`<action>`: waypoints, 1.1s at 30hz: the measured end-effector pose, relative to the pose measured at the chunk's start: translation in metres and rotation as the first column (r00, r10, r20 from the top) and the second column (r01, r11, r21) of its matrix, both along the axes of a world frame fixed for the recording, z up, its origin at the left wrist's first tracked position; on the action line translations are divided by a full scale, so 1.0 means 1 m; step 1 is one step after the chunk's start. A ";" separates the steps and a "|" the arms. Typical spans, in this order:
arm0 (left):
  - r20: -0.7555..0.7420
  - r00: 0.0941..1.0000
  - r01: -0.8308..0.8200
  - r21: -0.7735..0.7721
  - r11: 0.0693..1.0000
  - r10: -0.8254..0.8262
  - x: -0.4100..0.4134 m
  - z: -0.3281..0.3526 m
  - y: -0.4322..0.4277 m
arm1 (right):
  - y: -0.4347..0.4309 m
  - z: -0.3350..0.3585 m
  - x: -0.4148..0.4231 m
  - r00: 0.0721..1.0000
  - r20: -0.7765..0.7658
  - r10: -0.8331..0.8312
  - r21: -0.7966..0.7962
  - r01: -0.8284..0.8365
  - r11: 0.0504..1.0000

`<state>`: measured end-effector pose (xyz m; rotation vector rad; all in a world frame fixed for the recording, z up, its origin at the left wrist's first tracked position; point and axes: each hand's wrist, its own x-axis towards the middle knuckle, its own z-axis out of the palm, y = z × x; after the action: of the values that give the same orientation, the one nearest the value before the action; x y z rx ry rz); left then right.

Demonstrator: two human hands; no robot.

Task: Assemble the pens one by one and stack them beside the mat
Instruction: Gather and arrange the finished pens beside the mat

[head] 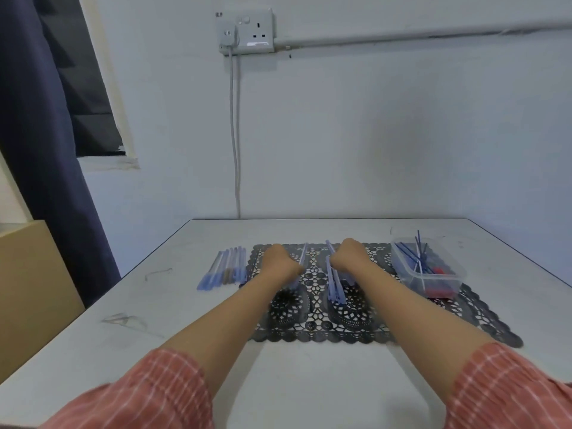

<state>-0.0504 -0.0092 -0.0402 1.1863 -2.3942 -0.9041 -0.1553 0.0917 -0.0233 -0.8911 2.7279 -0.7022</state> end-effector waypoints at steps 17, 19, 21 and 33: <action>0.063 0.998 0.012 0.056 0.998 -0.015 -0.034 -0.018 0.034 | 0.033 -0.014 -0.009 0.998 0.038 0.049 0.046 -0.051 0.998; 0.062 0.998 0.010 0.063 0.998 -0.014 -0.035 -0.019 0.033 | 0.032 -0.017 -0.012 0.996 0.061 0.060 0.017 -0.061 0.998; 0.059 0.998 0.016 0.068 0.998 -0.020 -0.035 -0.020 0.032 | 0.030 -0.020 -0.014 0.994 0.076 0.075 0.008 -0.076 0.997; -0.008 0.997 0.072 0.121 0.990 -0.071 -0.026 -0.019 0.016 | 0.020 -0.024 -0.013 0.997 -0.040 0.061 -0.070 -0.064 0.995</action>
<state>-0.0766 0.0063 -0.0588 1.1466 -2.4227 -1.0876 -0.1688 0.1118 -0.0476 -1.0110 2.7093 -0.7833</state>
